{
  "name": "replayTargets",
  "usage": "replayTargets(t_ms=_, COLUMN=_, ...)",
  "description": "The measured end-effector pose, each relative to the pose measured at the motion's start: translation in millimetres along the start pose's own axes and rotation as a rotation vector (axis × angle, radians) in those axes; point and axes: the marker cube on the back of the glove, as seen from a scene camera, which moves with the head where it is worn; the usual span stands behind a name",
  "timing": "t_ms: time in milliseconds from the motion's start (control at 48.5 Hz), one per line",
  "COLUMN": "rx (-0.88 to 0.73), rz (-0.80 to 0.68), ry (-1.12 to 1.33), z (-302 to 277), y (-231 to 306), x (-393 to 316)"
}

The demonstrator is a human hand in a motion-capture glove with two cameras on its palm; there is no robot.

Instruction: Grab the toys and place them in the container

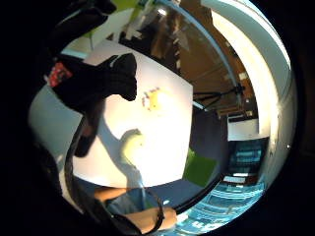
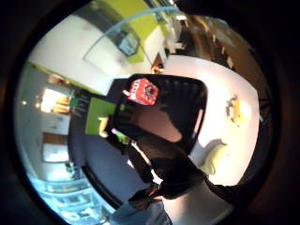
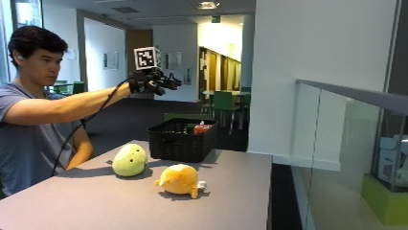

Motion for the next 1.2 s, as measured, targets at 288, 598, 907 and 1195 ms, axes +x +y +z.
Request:
replayTargets(t_ms=288, rx=-0.054, rz=0.332, ry=0.161, z=30, y=73, x=86)
replayTargets(t_ms=598, rx=-0.15, rz=0.383, ry=0.097, z=117, y=123, x=111)
replayTargets(t_ms=907, rx=-0.265, rz=0.404, ry=0.026, z=210, y=155, x=109)
replayTargets(t_ms=1195, rx=-0.377, rz=0.397, ry=-0.009, z=266, y=183, x=92)
